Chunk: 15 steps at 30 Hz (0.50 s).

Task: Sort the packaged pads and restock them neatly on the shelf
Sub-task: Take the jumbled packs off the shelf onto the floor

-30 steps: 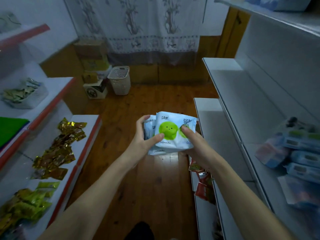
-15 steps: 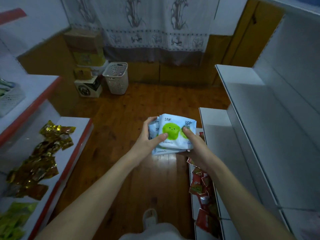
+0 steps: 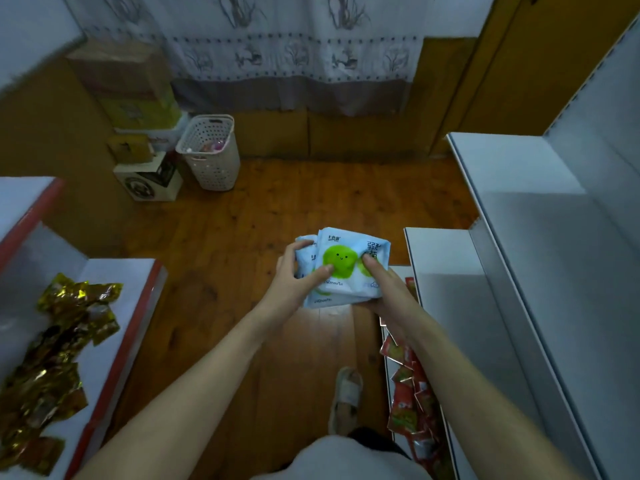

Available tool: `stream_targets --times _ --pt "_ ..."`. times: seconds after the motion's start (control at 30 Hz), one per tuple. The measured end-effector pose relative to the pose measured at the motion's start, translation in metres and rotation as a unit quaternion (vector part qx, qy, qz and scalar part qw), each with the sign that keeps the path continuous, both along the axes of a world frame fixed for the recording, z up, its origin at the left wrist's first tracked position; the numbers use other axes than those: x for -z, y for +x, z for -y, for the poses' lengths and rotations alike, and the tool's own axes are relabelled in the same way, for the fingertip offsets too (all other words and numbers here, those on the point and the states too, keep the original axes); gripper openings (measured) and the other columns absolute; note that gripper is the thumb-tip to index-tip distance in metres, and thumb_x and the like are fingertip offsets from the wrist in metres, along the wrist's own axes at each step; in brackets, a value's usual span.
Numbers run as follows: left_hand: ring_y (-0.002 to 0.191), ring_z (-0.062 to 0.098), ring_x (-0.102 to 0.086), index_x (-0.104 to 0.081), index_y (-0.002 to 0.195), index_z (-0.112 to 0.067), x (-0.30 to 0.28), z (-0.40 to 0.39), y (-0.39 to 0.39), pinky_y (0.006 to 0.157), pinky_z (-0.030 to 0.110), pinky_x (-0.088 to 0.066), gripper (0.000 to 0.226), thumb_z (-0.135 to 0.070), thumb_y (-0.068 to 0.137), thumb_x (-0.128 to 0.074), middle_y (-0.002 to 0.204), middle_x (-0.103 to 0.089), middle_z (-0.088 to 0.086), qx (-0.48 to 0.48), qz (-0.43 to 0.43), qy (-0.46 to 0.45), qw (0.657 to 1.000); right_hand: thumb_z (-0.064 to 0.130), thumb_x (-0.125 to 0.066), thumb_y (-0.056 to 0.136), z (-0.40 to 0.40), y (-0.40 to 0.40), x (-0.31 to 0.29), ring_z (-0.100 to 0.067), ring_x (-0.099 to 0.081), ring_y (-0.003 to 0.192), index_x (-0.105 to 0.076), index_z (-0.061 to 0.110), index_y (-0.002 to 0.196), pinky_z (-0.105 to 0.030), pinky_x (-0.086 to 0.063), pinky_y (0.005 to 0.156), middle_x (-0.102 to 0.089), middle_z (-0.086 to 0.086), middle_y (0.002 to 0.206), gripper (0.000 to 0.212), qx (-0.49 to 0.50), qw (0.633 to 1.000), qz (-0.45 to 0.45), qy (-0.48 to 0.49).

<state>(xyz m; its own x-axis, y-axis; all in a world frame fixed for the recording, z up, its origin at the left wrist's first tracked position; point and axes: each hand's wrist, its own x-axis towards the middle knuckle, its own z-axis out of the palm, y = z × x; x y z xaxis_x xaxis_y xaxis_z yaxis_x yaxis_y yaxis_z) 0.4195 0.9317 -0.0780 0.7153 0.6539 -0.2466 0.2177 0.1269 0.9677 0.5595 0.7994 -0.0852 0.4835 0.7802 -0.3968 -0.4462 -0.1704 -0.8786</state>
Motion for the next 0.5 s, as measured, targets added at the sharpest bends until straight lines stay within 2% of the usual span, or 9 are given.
stream_targets --times 0.1,0.2,0.27,0.37,0.5 --pt "0.115 0.023 -0.059 -0.05 0.113 -0.053 0.0 -0.033 0.046 0.083 0.04 -0.059 0.062 -0.055 0.061 -0.085 0.135 -0.048 0.002 0.0 -0.008 0.001 1.0 0.05 -0.062 0.084 -0.037 0.046 0.014 -0.028 -0.067 0.111 -0.061 0.018 0.128 -0.05 -0.052 0.096 -0.071 -0.007 0.119 0.054 0.008 1.0 -0.018 -0.006" --pt "0.101 0.012 -0.064 -0.049 0.122 -0.033 0.003 -0.067 0.088 0.071 0.026 -0.058 0.055 -0.031 0.075 -0.079 0.121 -0.055 -0.004 -0.008 -0.017 -0.011 1.0 0.052 -0.065 0.08 -0.071 0.087 0.025 -0.027 -0.067 0.11 -0.06 0.021 0.129 -0.049 -0.055 0.09 -0.07 -0.007 0.12 0.059 0.01 0.999 -0.034 -0.008" --pt "0.096 0.008 -0.063 -0.048 0.126 -0.026 0.003 -0.087 0.112 0.069 0.023 -0.057 0.053 -0.022 0.081 -0.076 0.114 -0.056 -0.009 -0.017 -0.021 -0.011 1.0 0.054 -0.067 0.077 -0.094 0.111 0.033 -0.026 -0.067 0.111 -0.06 0.022 0.129 -0.049 -0.055 0.089 -0.07 -0.006 0.121 0.062 0.008 0.999 -0.04 -0.01" --pt "0.095 0.006 -0.061 -0.048 0.127 -0.026 0.016 -0.119 0.136 0.07 0.023 -0.057 0.052 -0.021 0.083 -0.075 0.111 -0.056 -0.012 -0.031 -0.032 -0.026 0.999 0.056 -0.068 0.077 -0.129 0.138 0.042 -0.025 -0.068 0.108 -0.06 0.021 0.128 -0.048 -0.057 0.085 -0.07 -0.006 0.119 0.062 -0.002 0.998 -0.048 -0.038" --pt "0.097 0.008 -0.06 -0.048 0.124 -0.027 0.039 -0.174 0.163 0.07 0.02 -0.056 0.051 -0.025 0.081 -0.076 0.11 -0.057 -0.009 -0.041 -0.052 -0.043 0.997 0.047 -0.054 0.093 -0.183 0.163 0.062 -0.023 -0.069 0.106 -0.062 0.019 0.125 -0.041 -0.057 0.084 -0.072 -0.005 0.115 0.043 -0.022 0.996 -0.037 -0.077"
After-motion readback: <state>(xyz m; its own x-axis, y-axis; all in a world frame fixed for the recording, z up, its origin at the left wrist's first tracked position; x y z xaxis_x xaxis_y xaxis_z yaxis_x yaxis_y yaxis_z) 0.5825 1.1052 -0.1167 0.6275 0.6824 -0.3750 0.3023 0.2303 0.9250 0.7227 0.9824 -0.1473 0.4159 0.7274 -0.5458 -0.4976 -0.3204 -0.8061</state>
